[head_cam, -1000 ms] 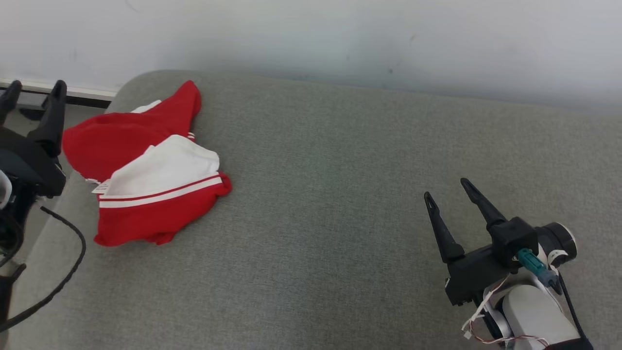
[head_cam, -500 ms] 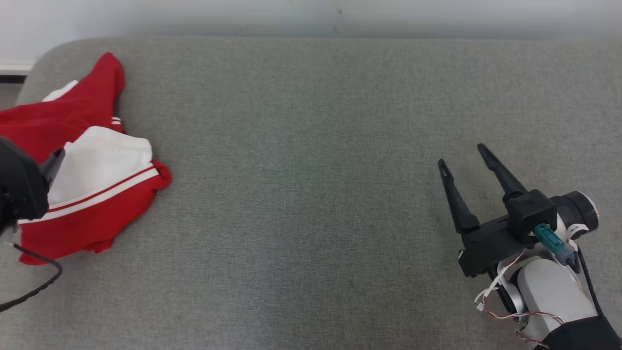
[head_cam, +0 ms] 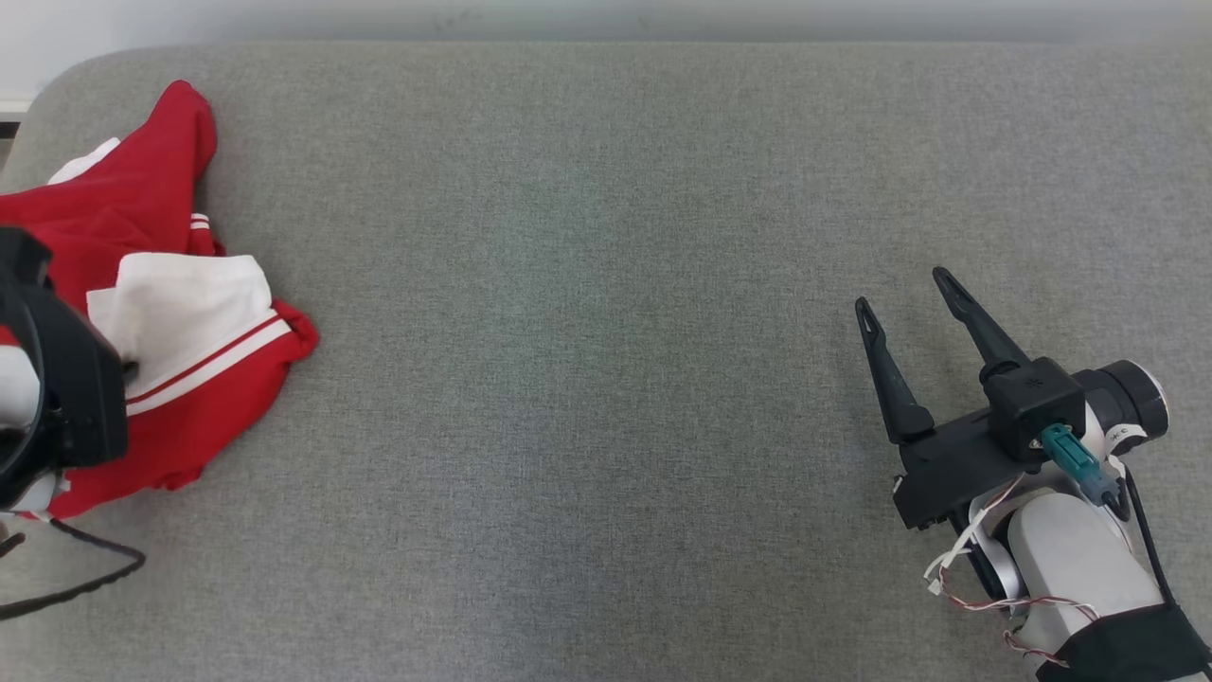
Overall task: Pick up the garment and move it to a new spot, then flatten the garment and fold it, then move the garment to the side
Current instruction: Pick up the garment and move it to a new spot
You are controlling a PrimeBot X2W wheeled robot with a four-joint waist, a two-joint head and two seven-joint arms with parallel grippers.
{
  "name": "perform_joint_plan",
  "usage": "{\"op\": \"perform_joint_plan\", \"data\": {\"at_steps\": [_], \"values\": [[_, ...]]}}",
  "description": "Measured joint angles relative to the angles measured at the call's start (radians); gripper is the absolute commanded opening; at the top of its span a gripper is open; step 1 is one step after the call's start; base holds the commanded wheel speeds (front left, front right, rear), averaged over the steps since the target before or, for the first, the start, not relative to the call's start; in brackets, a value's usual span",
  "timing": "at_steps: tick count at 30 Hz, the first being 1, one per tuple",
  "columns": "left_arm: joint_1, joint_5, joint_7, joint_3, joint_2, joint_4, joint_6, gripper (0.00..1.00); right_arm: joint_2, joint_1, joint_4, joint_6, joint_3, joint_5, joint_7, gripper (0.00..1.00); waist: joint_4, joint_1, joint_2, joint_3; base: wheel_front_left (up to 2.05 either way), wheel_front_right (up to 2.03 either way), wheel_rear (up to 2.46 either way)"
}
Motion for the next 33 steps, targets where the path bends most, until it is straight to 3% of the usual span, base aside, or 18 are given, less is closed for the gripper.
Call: {"op": "perform_joint_plan", "data": {"at_steps": [8,19,23,33], "values": [[-0.052,-0.026,-0.045,-0.073,0.018,-0.049,0.000,0.00,0.003,0.000,0.027,0.000,0.000,0.000,0.000,1.00,0.010,-0.0001,0.0000,-0.025,0.00,0.00,0.00],[-0.157,-0.118,-0.263,-0.174,0.057,-0.287,0.000,0.00,0.051,0.001,0.087,0.001,0.003,0.020,-0.002,1.00,0.003,-0.0002,0.0000,-0.094,0.00,0.00,0.00],[-0.193,-0.137,-0.339,-0.206,0.079,-0.358,0.000,0.00,0.082,0.001,0.109,0.001,0.010,0.041,-0.009,1.00,-0.019,-0.0002,-0.0002,-0.113,0.00,0.00,0.00],[-0.238,-0.200,-0.425,-0.294,0.062,-0.479,0.000,0.00,0.109,0.004,0.142,0.001,0.010,0.058,-0.011,1.00,-0.104,-0.0002,-0.0002,-0.145,0.00,0.00,0.00]]}}
